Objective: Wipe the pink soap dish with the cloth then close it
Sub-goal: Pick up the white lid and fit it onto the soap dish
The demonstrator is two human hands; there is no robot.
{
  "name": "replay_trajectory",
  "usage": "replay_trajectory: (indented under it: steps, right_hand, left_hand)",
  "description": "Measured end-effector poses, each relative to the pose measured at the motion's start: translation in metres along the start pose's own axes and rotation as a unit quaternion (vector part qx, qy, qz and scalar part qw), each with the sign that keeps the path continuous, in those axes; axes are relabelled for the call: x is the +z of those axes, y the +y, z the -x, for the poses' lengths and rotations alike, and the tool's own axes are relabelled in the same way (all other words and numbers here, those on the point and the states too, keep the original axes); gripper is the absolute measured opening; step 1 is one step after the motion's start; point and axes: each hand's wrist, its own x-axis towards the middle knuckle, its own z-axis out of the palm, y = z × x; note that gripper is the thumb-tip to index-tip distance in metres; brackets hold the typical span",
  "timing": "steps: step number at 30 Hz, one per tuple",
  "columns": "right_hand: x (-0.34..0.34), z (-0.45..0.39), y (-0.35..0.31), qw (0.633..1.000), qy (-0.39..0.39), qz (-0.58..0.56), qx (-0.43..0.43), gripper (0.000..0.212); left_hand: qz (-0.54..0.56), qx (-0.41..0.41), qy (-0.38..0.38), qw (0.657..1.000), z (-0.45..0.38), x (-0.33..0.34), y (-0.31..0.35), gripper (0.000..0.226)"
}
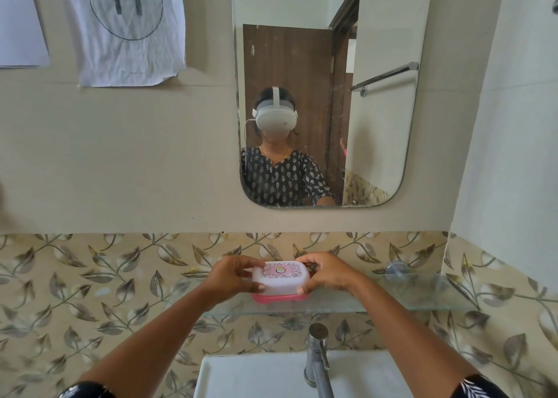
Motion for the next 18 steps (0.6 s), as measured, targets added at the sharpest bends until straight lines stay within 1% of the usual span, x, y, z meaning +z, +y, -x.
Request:
replay_trajectory:
  steps: [7, 12, 18]
  right_hand:
    - [0.0006, -0.0028, 0.0049, 1.000, 0.001, 0.007, 0.010, 0.076]
    - [0.0005, -0.0014, 0.0023, 1.000, 0.000, 0.010, 0.009, 0.070]
    - [0.0015, -0.0029, 0.0050, 1.000, -0.001, 0.008, 0.007, 0.077]
  left_hand:
    - [0.003, 0.004, 0.000, 1.000, 0.0015, -0.0006, -0.0011, 0.058]
    - [0.011, 0.004, -0.002, 1.000, 0.0020, -0.0003, -0.0004, 0.058]
    - [0.014, 0.002, 0.007, 1.000, 0.0027, 0.0004, -0.0006, 0.057]
